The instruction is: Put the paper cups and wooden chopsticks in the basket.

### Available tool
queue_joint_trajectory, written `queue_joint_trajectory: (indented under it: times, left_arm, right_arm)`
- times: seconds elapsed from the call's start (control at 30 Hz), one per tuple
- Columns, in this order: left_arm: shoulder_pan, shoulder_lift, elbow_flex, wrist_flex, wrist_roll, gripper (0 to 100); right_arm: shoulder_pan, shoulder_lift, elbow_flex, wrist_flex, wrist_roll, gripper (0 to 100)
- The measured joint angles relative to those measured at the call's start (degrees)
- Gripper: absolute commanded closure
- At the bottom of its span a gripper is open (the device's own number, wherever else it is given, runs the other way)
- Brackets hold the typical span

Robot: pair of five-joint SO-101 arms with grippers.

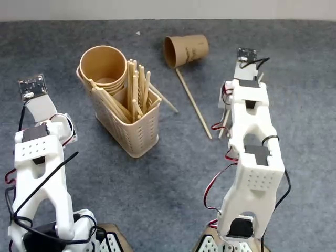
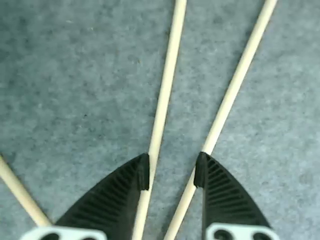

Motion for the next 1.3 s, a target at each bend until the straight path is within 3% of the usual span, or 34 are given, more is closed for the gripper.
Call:
queue_joint_trajectory:
  times: [0.47, 0.63, 0.93, 1.13, 1.3]
  left_arm:
    - [0.0, 0.0, 0.0, 0.0, 0.0, 85]
    - [0.0, 0.0, 0.0, 0.0, 0.0, 85]
    - [0.0, 0.0, 0.0, 0.0, 0.0, 85]
    - [0.0, 0.0, 0.0, -0.2, 0.0, 85]
    - [0.0, 0.0, 1.6, -3.1, 0.0, 85]
  right_arm:
    - [0.4, 3.1, -0.2, 0.0, 0.0, 84.6]
    - [1.7, 3.7, -0.2, 1.1, 0.0, 99.8]
    - [2.3, 3.8, -0.3, 1.1, 0.0, 99.5]
    - [0.5, -1.0, -3.0, 11.4, 0.0, 99.5]
    - [-4.0, -17.7, -10.0, 21.8, 0.0, 99.5]
